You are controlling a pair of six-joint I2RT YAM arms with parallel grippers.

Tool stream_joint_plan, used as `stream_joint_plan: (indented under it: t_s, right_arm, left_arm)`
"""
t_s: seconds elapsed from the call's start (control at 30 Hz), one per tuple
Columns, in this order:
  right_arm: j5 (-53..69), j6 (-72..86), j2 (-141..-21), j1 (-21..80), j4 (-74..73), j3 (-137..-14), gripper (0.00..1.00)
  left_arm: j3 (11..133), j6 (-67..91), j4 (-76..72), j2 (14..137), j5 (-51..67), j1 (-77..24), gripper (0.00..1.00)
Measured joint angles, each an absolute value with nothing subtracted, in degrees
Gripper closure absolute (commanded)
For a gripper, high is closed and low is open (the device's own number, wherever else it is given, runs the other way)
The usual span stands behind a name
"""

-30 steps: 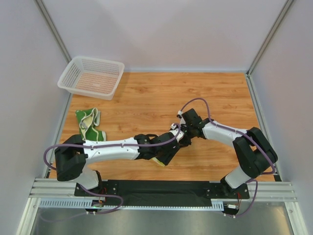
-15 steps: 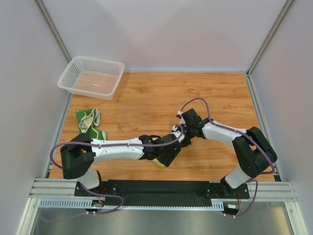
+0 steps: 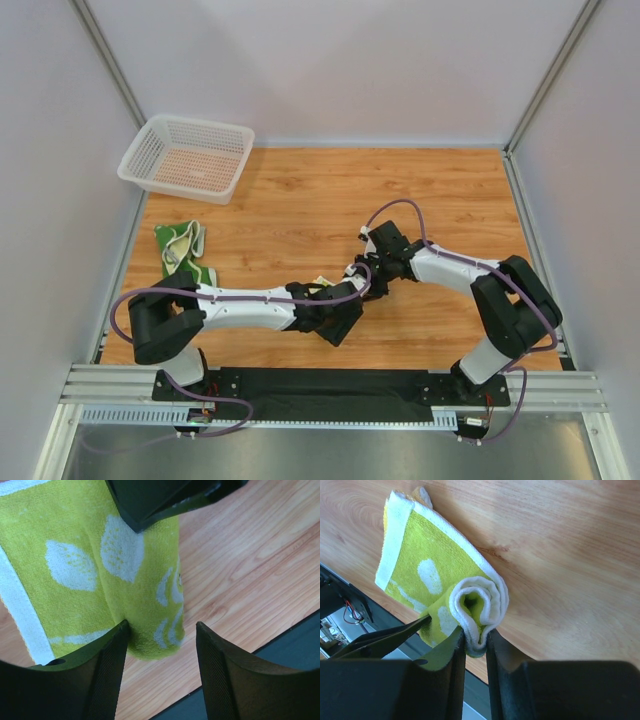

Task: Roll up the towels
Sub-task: Roll the towel

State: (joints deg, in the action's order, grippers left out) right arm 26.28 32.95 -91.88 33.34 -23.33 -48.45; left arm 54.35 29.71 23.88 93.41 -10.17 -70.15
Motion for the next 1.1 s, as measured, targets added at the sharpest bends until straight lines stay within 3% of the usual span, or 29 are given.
stream_joint_plan:
  t_s: [0.2, 0.3, 0.43, 0.63, 0.73, 1.1]
  right_arm:
    - [26.5, 32.95, -92.75, 33.34, -23.38, -49.04, 0.8]
    - [26.5, 32.93, -92.82, 33.34, -23.4, -49.19, 0.78]
    - [26.44, 32.88, -92.84, 33.34, -23.38, -49.25, 0.76]
    - [26.17, 32.49, -92.9, 33.28, -23.57, -49.25, 0.71]
    - [26.02, 32.05, -92.92, 33.1, -24.4, -49.58, 0.66]
    - [24.4, 28.49, -94.56, 28.67, -31.62, -55.68, 0.54]
  left_arm:
    - [54.15, 29.95, 23.73, 94.41, -11.31, -70.15, 0.44]
    - [54.15, 29.89, 23.35, 95.07, -12.03, -70.15, 0.53]
    - [54.68, 29.95, 23.29, 95.96, -13.08, -70.15, 0.77]
    - [54.85, 29.67, 23.0, 95.9, -12.84, -70.37, 0.95]
    - [54.74, 29.65, 22.79, 95.55, -11.51, -70.24, 1.0]
    - [47.81, 32.42, 15.31, 90.39, -0.25, -66.65, 1.0]
